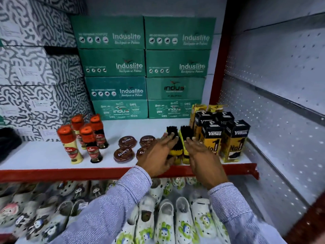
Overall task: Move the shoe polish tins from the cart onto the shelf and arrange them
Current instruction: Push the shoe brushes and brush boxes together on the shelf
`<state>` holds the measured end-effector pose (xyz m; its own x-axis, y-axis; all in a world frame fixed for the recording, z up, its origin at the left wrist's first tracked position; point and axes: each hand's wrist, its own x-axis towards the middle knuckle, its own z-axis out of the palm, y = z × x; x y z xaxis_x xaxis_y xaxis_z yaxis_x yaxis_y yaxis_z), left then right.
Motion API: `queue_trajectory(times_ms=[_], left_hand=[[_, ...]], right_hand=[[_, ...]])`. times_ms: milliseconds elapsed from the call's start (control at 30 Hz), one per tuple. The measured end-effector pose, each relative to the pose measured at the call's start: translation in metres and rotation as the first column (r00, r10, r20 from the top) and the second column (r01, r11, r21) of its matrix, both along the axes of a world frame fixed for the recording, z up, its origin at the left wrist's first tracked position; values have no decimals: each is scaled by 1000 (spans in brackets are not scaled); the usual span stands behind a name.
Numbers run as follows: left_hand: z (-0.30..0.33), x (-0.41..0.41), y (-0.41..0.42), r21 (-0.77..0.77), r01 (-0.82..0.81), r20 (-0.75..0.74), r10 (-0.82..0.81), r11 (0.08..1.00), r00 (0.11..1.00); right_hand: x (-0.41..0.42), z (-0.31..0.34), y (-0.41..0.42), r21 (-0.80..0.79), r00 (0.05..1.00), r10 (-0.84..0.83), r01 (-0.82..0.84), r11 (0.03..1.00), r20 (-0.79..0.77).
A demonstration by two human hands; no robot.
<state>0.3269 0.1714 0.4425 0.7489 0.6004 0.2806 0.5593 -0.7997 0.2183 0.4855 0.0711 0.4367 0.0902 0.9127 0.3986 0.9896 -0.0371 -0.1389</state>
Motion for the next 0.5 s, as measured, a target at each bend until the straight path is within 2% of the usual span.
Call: queue_trajectory(times_ms=[233,500], left_hand=[[-5,9,3,-27,-35,17,36,999,999],[-9,13,2,-12,-102,99,103,995,990]], right_hand=[[2,-9,13,-66,998,60,-61,996,-6],[6,-10,15,10,997,59,-59,998,-46]])
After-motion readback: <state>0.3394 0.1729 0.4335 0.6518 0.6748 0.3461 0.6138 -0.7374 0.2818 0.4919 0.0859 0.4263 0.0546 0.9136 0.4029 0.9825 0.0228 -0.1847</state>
